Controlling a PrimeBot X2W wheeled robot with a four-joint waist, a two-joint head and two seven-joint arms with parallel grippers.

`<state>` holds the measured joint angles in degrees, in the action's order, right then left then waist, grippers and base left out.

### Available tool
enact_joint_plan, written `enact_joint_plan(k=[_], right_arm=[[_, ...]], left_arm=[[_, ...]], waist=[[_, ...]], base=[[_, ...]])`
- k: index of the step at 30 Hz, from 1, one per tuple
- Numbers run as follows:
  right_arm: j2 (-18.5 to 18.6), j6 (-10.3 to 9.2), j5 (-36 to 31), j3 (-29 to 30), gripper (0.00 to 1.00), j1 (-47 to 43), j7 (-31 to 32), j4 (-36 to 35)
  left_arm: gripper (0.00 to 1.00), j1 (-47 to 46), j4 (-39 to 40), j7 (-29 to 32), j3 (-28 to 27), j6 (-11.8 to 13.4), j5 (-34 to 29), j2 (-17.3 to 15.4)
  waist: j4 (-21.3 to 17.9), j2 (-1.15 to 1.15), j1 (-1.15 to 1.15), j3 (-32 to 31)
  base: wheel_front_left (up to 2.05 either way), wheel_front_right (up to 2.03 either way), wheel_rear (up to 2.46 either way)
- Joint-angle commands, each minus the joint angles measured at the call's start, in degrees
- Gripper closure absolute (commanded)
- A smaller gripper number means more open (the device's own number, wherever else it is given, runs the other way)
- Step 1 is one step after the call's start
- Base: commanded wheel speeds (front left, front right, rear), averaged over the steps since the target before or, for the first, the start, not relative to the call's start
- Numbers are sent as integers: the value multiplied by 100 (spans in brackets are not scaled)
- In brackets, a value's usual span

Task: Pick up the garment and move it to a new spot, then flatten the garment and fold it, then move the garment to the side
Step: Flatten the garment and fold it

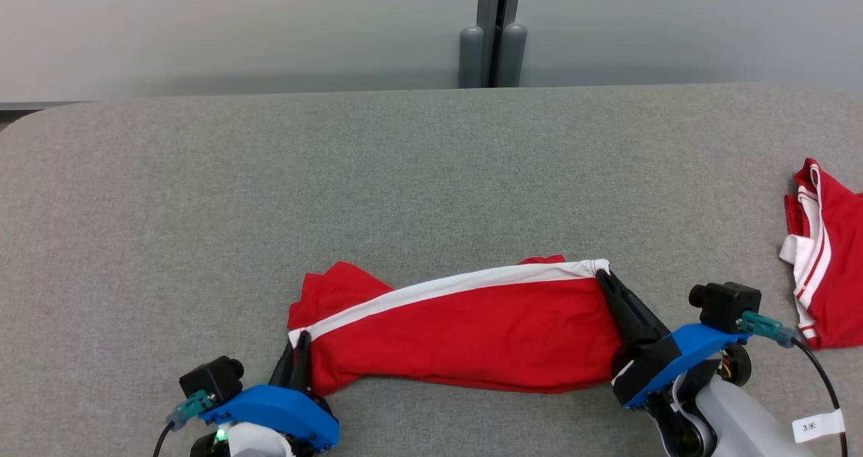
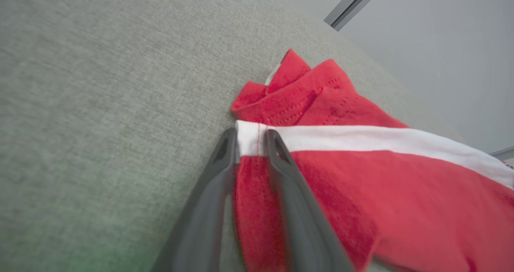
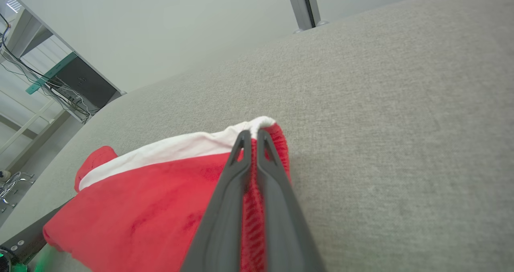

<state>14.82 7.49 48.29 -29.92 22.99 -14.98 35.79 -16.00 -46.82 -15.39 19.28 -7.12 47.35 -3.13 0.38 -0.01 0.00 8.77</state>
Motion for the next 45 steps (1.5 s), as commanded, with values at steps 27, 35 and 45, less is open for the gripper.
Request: enact_joint_plan(k=[27,35,45], right_arm=[[401,0,-1167,1025,100,2176,-25,-895],[387,1,-2234,1349,100,3834,-25,-826],[111,1,-2802,1611,100,2659,-20,-1201]], left_arm=[[100,-2327,1982,40,-448,-17,-1702,-782],[100,-4127,1913,17,-710,228,-2447,-712],[100,-2885,2419,20,-1275,61,-2840,-247]], waist=[[-4,1,0,140],[120,1,0,592],[256,1,0,280]], base=[[0,0,0],[0,0,0],[0,0,0]])
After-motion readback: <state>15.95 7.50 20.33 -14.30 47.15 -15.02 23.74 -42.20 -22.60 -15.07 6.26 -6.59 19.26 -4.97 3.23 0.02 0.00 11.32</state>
